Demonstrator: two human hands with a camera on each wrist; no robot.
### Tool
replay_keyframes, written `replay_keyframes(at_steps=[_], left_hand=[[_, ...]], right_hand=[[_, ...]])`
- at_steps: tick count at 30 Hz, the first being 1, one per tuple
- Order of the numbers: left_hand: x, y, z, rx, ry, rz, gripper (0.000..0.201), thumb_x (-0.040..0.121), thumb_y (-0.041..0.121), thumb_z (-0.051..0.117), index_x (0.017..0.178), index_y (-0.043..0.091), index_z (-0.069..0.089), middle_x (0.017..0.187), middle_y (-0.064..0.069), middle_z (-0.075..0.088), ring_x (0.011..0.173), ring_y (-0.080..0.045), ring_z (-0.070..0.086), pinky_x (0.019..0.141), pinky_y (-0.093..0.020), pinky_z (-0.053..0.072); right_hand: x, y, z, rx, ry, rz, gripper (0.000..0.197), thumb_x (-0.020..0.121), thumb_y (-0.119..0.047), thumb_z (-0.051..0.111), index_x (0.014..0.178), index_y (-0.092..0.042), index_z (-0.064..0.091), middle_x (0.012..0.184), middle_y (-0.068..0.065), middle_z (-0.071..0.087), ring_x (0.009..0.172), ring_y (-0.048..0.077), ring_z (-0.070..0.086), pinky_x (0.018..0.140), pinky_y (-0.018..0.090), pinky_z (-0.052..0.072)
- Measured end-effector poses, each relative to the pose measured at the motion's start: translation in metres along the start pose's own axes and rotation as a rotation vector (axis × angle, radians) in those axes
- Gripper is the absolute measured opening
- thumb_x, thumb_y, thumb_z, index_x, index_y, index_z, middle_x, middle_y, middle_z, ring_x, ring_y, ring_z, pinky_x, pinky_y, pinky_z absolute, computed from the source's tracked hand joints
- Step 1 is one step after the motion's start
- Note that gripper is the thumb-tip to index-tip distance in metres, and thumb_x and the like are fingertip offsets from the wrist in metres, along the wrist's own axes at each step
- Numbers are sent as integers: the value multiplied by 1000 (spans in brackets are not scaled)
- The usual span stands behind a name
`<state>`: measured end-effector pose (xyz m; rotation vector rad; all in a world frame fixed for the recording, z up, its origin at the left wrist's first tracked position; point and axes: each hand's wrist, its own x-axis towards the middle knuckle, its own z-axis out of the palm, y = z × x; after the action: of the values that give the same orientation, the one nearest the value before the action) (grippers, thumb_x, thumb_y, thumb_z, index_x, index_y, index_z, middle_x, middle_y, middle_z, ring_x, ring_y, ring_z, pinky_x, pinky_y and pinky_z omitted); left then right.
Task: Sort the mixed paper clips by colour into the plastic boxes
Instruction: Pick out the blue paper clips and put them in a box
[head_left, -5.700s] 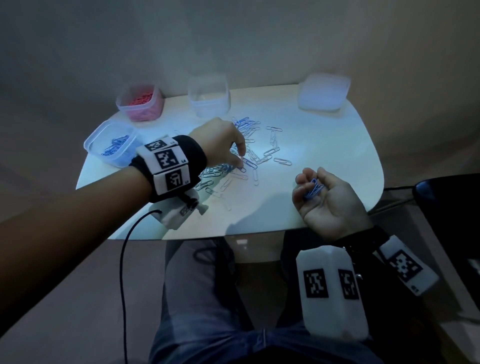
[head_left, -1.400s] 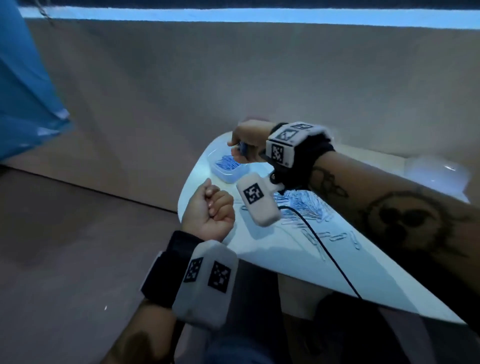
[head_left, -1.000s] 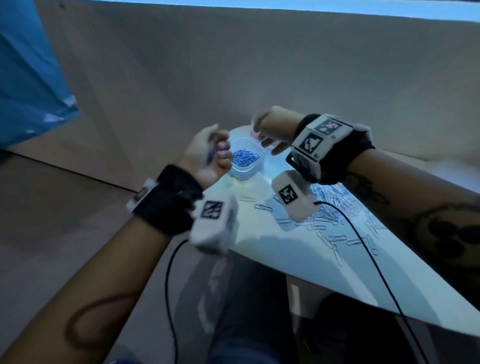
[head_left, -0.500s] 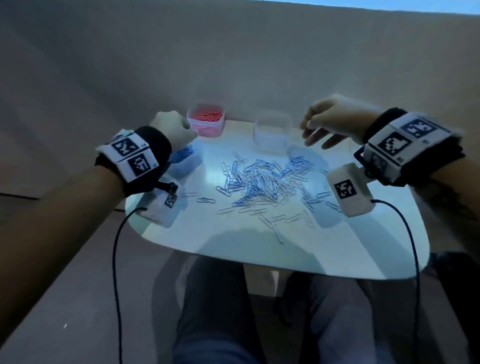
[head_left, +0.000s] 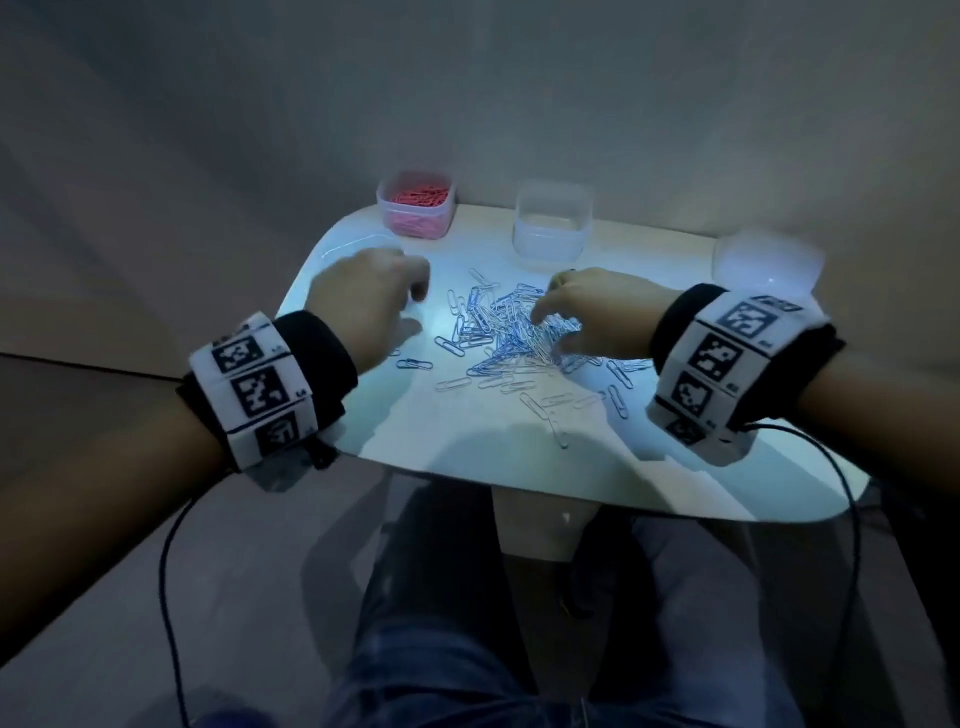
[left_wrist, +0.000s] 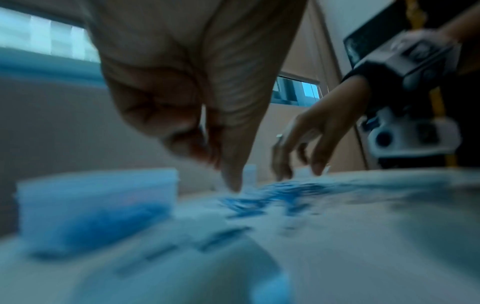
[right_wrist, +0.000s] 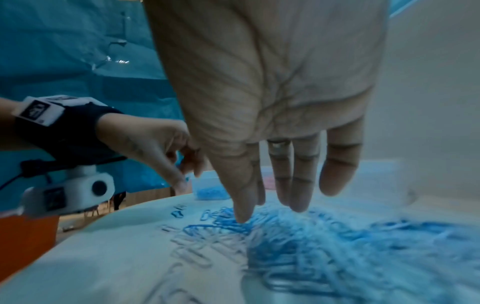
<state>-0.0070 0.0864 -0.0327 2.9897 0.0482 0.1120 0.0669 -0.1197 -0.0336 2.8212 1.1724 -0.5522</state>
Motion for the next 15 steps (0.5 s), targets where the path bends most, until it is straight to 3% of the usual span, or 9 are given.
replay_keyframes(at_steps=[4,7,10,12,15], left_hand=[[-4,2,20,139,-389,-17,31,86,21,60,115,15,52,110,-9,56,104,-29,53,84,-36,45],[-1,1,19,85,-431,-14,27,86,12,59,112,10,53,111,-11,58,99,-28,53,77,-30,41],[1,5,16,-17,-430,-28,15,86,2,57,100,3,61,103,-12,64,68,-18,47,54,-22,37],[3,4,15,-58,-440,-40,14,86,0,56,97,2,64,97,-10,64,54,-11,44,45,-14,36],[4,3,13,-74,-470,-47,6,88,4,55,89,8,61,87,-3,56,51,-5,42,38,-8,34]], right_hand=[[9,-14,4,-30,-40,-36,38,87,-24,61,123,-17,54,124,7,50,111,23,50,81,29,40],[8,-9,4,-67,-66,-14,34,87,-22,61,120,-14,55,121,7,51,109,23,49,75,27,35],[11,-7,4,17,-16,17,41,83,-28,66,118,-11,53,118,8,51,99,22,46,80,29,38],[14,-11,5,72,-6,34,47,79,-34,70,116,-9,51,109,5,49,91,17,40,80,29,37],[22,-18,7,83,-14,22,42,77,-36,71,107,-9,56,97,0,43,88,16,42,76,26,35]])
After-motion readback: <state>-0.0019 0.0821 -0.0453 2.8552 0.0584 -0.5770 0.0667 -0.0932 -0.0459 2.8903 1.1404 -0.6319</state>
